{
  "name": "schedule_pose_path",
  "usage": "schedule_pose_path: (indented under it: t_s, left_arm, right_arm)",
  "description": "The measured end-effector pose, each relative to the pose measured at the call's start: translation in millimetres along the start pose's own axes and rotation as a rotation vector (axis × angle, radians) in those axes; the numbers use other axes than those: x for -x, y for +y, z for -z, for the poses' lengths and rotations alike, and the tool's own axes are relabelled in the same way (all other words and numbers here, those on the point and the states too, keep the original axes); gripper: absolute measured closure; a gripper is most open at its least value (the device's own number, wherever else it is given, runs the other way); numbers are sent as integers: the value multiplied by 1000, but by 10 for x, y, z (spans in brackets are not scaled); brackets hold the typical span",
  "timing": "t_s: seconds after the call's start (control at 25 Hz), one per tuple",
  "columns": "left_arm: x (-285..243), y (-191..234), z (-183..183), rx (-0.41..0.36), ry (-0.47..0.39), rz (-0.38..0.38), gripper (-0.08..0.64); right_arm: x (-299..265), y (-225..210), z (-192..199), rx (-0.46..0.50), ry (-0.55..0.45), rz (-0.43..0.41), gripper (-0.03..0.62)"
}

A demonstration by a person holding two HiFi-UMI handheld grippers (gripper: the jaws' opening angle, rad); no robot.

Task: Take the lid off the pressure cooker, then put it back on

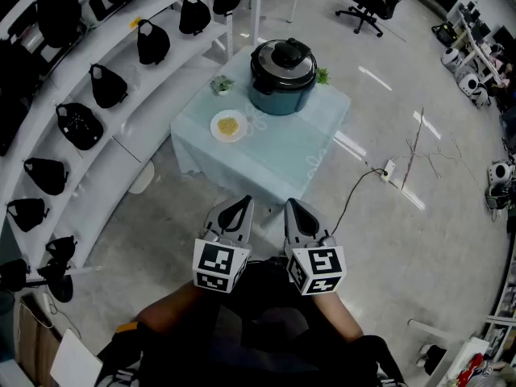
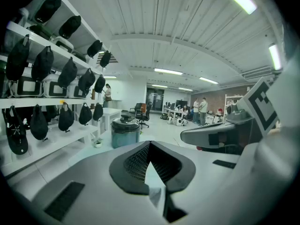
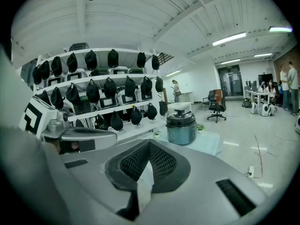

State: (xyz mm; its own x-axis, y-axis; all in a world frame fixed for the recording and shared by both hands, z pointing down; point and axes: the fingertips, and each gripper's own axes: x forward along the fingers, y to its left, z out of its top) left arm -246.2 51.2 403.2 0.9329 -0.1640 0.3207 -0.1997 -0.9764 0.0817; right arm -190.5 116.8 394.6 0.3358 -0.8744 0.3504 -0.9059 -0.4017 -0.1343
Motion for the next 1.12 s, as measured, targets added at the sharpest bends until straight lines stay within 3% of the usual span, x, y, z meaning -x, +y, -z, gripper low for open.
schedule_pose_path:
  t_s: [0.64, 1.12]
  left_arm:
    - [-200, -144, -139, 14, -18, -22, 554]
    - [-861, -513, -487, 47, -42, -71, 554]
  right_arm:
    - [-8, -260, -126, -21, 1, -33, 577]
    - [-46, -1037, -416, 16, 7, -83, 575]
